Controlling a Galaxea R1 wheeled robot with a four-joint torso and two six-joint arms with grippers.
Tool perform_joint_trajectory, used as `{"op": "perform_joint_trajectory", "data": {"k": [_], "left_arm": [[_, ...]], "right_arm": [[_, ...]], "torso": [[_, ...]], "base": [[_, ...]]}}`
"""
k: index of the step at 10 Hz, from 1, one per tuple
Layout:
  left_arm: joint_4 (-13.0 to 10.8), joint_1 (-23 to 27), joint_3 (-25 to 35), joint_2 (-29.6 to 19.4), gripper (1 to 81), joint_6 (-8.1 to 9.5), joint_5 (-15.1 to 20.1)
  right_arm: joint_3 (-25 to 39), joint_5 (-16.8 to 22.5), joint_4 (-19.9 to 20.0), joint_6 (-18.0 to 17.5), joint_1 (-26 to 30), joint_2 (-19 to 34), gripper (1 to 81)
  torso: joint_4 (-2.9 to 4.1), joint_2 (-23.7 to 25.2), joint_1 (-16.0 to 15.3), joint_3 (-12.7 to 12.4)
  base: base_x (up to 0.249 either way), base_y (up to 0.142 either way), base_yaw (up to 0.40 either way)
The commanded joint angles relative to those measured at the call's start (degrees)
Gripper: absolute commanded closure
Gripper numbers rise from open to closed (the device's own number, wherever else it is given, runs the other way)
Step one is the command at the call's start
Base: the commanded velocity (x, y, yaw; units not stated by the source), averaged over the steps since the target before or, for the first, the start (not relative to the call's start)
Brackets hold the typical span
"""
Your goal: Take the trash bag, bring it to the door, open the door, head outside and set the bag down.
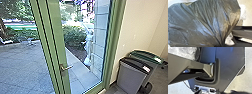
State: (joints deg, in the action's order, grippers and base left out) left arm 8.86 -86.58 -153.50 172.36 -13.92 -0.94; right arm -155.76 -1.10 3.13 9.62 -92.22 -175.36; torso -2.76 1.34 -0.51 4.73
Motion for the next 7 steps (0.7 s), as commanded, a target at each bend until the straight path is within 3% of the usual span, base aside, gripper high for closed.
{"op": "perform_joint_trajectory", "data": {"k": [1, 3, 7], "left_arm": [[-0.4, 1.9, 0.1, -0.2, 81.1, -0.76, 3.1], [-0.5, 0.9, 0.1, -0.1, 81.1, -2.77, -0.6], [-0.5, 0.9, 0.1, -0.2, 81.1, -2.87, -0.6]], "right_arm": [[0.3, 3.7, -0.7, 0.4, 1.7, -0.4, 1.0], [0.2, 3.7, -0.7, 0.4, 1.8, -0.4, 1.0], [0.3, 3.7, -0.8, 0.4, 1.8, -0.5, 1.0]], "torso": [[0.0, 0.0, 0.0, 0.0], [0.0, 0.0, 0.0, 0.0], [0.0, 0.0, 0.0, 0.0]], "base": [[0.097, 0.0, 0.0], [0.102, 0.0, 0.0], [0.112, 0.0, 0.0]]}}
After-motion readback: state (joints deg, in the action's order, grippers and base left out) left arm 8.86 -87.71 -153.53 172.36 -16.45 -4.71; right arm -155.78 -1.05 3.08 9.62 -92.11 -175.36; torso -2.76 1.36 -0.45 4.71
